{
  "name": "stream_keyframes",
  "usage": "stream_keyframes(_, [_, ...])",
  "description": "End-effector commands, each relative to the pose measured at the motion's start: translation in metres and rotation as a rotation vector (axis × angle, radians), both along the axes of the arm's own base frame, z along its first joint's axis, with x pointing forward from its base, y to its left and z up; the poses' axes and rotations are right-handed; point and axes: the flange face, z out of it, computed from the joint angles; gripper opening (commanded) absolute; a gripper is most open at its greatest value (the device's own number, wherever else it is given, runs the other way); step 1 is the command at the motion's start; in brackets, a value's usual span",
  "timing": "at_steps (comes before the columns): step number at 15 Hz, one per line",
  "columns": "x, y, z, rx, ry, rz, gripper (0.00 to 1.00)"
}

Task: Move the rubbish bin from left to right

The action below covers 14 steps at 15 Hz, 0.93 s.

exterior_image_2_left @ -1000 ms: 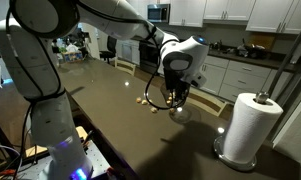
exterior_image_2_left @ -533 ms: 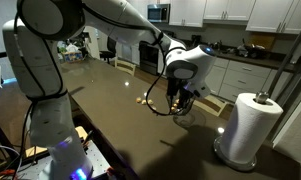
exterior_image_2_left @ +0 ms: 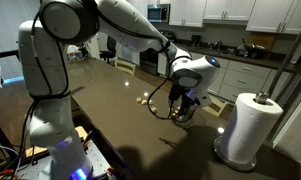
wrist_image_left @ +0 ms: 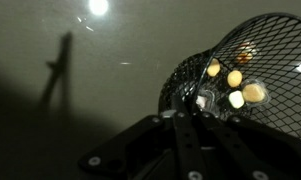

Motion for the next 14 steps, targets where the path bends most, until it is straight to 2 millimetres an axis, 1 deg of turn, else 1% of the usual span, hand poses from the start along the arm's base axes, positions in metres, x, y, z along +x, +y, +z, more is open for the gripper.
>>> stream_keyframes(1, [0.010,-0.011,-0.004,0.051,0.021,-0.058,0.05])
stream_keyframes(7, [0.013,-0.023,-0.013,0.092,0.039,-0.100,0.05])
stream_keyframes(8, [0.014,-0.024,-0.014,0.095,0.039,-0.103,0.30])
stream_keyframes(9, [0.014,-0.025,-0.014,0.097,0.039,-0.106,0.31])
stream_keyframes(10, [0.014,-0.026,-0.014,0.098,0.039,-0.108,0.36])
stream_keyframes(13, [0.014,-0.025,-0.009,0.091,0.030,-0.114,0.54])
stream_keyframes(14, [0.013,-0.023,-0.006,0.087,0.025,-0.111,0.62])
